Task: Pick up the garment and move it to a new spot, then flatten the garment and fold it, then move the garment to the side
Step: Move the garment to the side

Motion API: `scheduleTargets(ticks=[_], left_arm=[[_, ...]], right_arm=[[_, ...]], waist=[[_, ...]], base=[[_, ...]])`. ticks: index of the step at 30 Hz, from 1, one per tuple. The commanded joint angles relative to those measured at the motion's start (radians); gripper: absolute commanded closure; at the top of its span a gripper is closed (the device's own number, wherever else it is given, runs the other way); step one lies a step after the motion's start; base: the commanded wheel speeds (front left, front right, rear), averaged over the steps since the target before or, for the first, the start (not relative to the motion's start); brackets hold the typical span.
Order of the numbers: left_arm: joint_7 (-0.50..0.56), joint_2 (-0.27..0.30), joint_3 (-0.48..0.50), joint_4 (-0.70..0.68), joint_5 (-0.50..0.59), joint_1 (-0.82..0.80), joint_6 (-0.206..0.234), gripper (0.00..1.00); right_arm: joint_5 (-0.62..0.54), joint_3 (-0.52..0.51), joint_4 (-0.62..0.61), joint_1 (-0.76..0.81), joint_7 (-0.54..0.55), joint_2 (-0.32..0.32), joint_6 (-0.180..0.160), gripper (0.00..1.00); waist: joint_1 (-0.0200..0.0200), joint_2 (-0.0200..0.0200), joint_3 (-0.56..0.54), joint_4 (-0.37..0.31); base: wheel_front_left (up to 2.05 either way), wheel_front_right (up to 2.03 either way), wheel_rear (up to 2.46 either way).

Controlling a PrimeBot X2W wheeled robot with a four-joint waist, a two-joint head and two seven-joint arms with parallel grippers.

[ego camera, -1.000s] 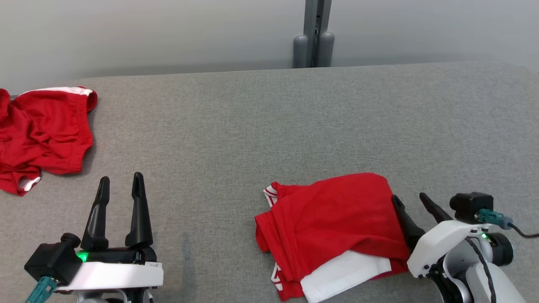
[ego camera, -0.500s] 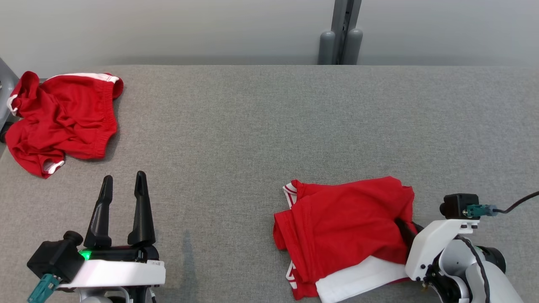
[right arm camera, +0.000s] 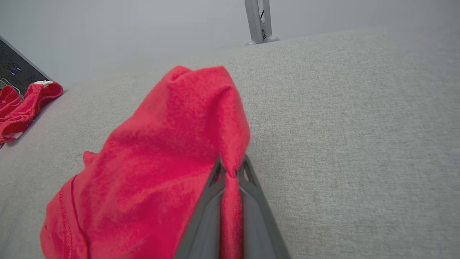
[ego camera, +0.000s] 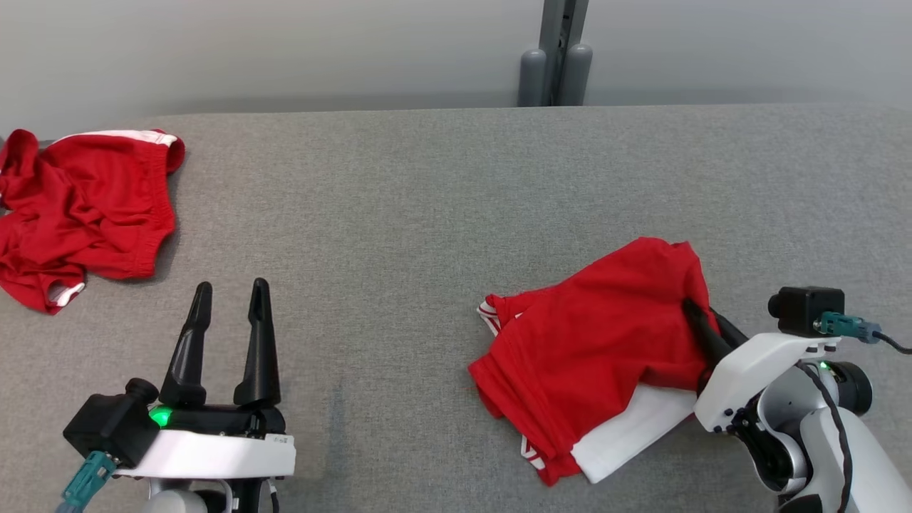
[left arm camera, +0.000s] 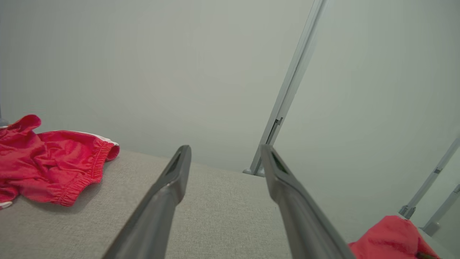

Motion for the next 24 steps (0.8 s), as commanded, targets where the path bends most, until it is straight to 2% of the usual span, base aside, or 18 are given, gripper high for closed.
scheduleTargets(ticks=[1,6,18,24], left_arm=[[0.000,0.003,-0.005,-0.003,0.006,-0.016,-0.007,0.00],[0.000,0.003,-0.032,-0.002,0.020,-0.039,-0.023,0.00],[0.000,0.004,-0.079,0.015,0.045,-0.085,-0.046,0.00],[0.000,0.004,-0.089,0.021,0.060,-0.097,-0.053,0.00]], right_arm=[[0.001,0.002,-0.007,-0.015,-0.020,-0.013,0.000,1.00],[0.004,0.003,-0.002,-0.037,-0.091,-0.016,0.000,1.00],[0.009,0.020,0.036,-0.081,-0.228,-0.022,0.000,1.00],[0.037,0.044,0.058,-0.104,-0.284,-0.031,0.000,1.00]], waist=[[0.0000,0.0000,0.004,-0.012],[0.0000,0.0000,0.017,-0.059],[0.0000,0.0000,0.064,-0.239],[0.0000,0.0000,0.077,-0.306]], base=[[0.00,0.00,0.00],[0.00,0.00,0.00],[0.00,0.00,0.00],[0.00,0.00,0.00]])
